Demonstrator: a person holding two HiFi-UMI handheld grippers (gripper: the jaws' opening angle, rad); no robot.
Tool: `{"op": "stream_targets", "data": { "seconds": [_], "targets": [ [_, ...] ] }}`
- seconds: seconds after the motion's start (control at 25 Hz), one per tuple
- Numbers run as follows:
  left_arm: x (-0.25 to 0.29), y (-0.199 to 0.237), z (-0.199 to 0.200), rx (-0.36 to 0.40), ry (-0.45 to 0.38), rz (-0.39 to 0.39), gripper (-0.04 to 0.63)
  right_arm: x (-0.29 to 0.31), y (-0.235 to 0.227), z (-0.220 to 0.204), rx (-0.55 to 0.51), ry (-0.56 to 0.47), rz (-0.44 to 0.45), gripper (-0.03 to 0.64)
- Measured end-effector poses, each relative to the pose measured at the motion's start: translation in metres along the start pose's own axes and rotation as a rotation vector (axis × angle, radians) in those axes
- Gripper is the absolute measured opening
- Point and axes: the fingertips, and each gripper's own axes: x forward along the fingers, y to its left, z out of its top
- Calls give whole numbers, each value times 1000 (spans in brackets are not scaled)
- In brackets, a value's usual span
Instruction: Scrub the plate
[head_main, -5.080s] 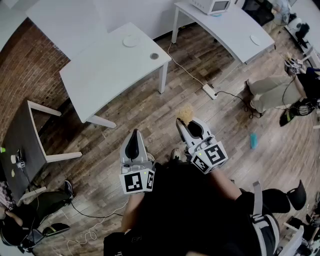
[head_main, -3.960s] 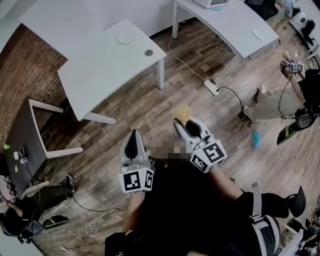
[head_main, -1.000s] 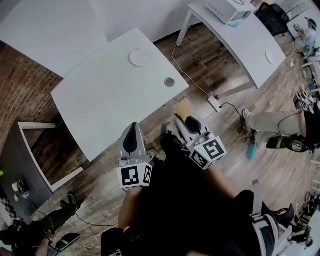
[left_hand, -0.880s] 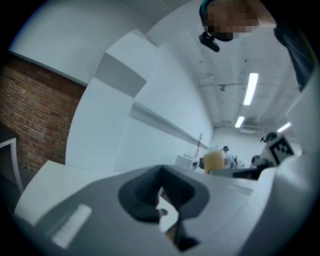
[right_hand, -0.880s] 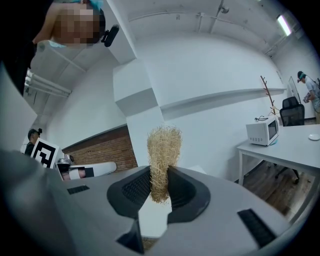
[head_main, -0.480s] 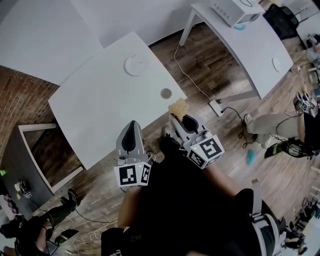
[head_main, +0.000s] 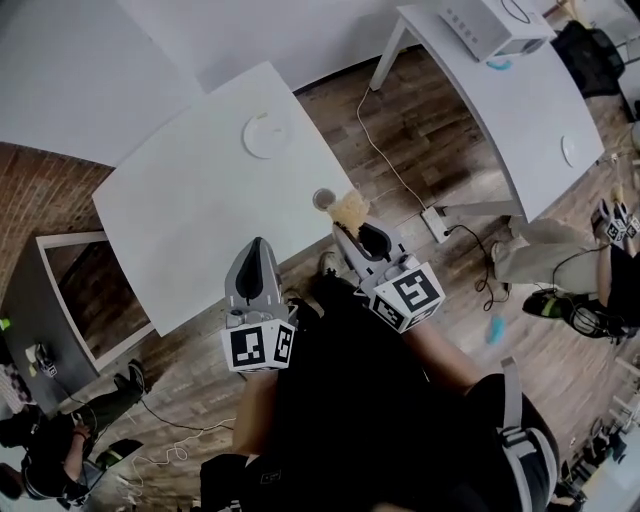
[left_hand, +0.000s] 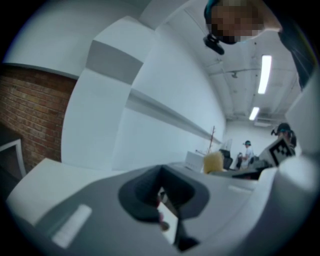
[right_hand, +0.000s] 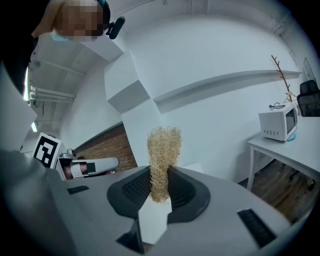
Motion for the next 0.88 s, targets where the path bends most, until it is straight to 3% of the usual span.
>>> {"op": "stream_targets", "data": {
  "seconds": [0.32, 0.88],
  "targets": [
    [18, 7, -2, -11, 8, 44, -3, 21, -18, -8, -8, 50, 40, 74],
    [64, 45, 4, -35, 11, 11, -3, 79, -44, -18, -19, 126, 3, 74]
  ]
}}
